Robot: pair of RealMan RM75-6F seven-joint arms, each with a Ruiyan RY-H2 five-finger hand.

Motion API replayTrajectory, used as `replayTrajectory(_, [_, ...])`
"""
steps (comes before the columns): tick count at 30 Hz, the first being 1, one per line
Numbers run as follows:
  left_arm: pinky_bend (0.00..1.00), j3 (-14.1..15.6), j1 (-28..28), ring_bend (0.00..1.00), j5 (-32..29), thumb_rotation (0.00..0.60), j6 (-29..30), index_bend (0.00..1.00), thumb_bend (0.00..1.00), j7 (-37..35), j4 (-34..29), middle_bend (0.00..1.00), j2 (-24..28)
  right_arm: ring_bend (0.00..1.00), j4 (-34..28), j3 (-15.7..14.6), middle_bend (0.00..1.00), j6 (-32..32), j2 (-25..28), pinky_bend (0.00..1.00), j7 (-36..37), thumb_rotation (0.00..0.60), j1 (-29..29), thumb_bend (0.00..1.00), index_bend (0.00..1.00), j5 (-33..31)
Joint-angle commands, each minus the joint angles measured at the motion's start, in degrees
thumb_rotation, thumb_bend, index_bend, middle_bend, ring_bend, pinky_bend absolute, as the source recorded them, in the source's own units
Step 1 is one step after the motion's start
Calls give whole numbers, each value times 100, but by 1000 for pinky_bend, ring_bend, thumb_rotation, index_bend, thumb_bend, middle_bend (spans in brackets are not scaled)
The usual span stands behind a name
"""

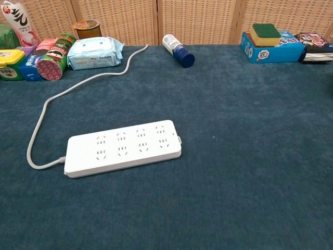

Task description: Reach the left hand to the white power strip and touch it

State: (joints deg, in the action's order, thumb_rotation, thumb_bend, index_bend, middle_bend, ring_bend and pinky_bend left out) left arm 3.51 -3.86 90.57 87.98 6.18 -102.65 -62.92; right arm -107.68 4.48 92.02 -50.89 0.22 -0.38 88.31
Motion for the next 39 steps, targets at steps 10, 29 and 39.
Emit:
replayTrajectory(10, [56,48,13,38,410,600,67,0,320,-155,132,115,-40,0,-48,-4,10,54,40,0,62,600,-38,0,37,31])
replayTrajectory(29, [1000,-131,-754,1000,-180,600,-1524,42,539,391,-353,1000,-871,0,-17,-5,10,-106,-25,0,-88,600,32,0,37,-17])
replayTrajectory(39, [1000,-267,-1063,1000,-1235,600,-2198,192,543,1481,-609,1000,-1448,0,27,-2,10,-200,-17,0,23,600,75,0,37,-46])
